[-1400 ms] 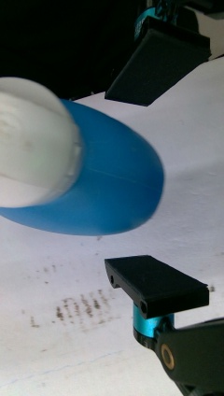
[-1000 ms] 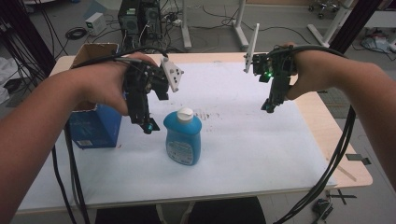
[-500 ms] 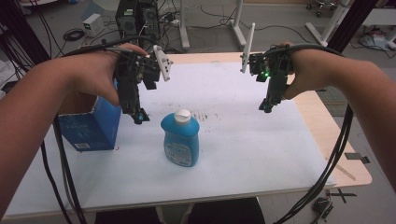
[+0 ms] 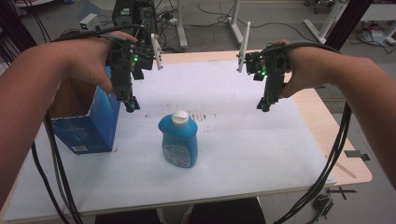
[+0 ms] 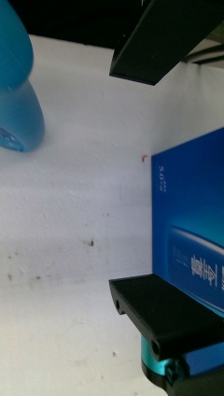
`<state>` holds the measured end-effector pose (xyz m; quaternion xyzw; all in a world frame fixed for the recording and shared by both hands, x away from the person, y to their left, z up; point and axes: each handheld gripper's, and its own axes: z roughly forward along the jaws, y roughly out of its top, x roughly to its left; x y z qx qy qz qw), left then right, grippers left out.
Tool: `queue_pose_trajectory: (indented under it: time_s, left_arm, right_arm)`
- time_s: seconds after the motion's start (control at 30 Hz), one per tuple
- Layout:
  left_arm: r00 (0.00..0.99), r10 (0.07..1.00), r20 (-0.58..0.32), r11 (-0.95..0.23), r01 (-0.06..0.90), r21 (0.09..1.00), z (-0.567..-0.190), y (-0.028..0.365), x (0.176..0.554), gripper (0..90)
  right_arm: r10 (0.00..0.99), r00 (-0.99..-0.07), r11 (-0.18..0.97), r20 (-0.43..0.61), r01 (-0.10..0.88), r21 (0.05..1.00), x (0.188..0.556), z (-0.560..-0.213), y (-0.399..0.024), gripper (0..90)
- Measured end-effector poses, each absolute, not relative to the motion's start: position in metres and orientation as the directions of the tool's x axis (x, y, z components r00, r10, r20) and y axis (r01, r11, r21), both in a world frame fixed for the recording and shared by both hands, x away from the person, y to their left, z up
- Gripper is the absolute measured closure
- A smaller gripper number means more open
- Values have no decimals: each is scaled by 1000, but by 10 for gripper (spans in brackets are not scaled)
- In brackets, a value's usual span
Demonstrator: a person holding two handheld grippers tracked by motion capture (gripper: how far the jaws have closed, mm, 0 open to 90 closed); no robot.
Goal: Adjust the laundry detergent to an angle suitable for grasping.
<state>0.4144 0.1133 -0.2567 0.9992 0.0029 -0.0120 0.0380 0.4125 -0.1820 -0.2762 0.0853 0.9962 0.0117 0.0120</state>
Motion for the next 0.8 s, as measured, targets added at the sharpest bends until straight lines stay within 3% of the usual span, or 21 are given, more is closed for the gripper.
queue_pose_trajectory:
  time_s: [0.37, 0.8]
  left_arm:
    - [996, 79, -36, -996, 81, 39, -258, 115, 421, 17]
    - [995, 101, -12, -994, 101, 35, -247, 118, 419, 17]
  right_arm:
    - [156, -988, 987, -22, 155, 34, 412, -272, -178, 15]
    - [160, -987, 986, -34, 158, 47, 410, -266, -179, 15]
